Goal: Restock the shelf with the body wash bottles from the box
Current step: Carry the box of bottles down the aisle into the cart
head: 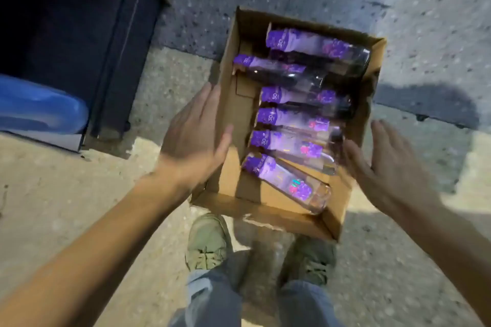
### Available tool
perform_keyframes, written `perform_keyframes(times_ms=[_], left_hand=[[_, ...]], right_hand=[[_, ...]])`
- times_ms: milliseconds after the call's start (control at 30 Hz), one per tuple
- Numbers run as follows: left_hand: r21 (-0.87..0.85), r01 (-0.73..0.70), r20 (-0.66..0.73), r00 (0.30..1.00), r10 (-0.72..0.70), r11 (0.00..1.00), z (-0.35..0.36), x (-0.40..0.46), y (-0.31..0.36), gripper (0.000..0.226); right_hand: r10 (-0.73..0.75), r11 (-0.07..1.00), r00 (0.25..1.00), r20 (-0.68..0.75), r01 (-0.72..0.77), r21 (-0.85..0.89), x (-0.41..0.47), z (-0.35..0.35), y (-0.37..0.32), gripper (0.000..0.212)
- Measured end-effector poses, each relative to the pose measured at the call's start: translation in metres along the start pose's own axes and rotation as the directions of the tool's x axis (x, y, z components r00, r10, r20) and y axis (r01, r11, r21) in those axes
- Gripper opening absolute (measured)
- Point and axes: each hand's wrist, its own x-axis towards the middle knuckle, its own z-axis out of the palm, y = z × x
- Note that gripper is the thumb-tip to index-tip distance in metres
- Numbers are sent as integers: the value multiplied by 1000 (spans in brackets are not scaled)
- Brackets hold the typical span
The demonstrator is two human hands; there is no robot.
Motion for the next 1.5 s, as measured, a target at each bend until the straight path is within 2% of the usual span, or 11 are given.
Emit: perform_keyframes(times_ms=[133,267,367,567,700,867,1000,1167,1267,1433,1500], left_hand=[[9,51,124,991,-51,999,48,13,-29,72],[-6,61,88,994,-60,998,73,26,-41,75],[-28,108,69,992,-106,994,81,38,-37,80],[-56,170,-4,985,-171,984,89,39,-39,95],[-72,206,74,977,-201,976,91,37,-47,99],[-88,225,123,969,-213,970,73,37,-37,97],[-114,200,113,976,-187,973,35,31,-19,96],[-130,211,159,969,-189,969,-33,-1,15,101],[-199,247,210,956,-205,948,-79,-35,37,109],[-200,197,151,974,-168,960,-169,-66,80,111],[-180,168,126,981,-146,969,-214,-69,105,109]], right_hand=[[38,999,997,-64,-37,14,23,50,22,63],[89,995,987,-137,-95,-38,33,81,36,81],[66,997,985,-158,-70,-22,43,93,37,93],[63,998,978,-199,-61,17,41,111,45,90],[13,999,980,-199,-3,49,38,112,56,86],[44,991,980,-192,-18,133,30,101,52,97],[106,982,977,-187,-74,172,23,63,46,98],[55,977,987,-149,-22,210,-17,-14,29,86],[53,973,989,-138,-21,229,-54,-64,23,90],[-23,965,979,-204,75,252,-112,-165,4,82],[21,967,974,-224,36,252,-127,-212,-8,81]])
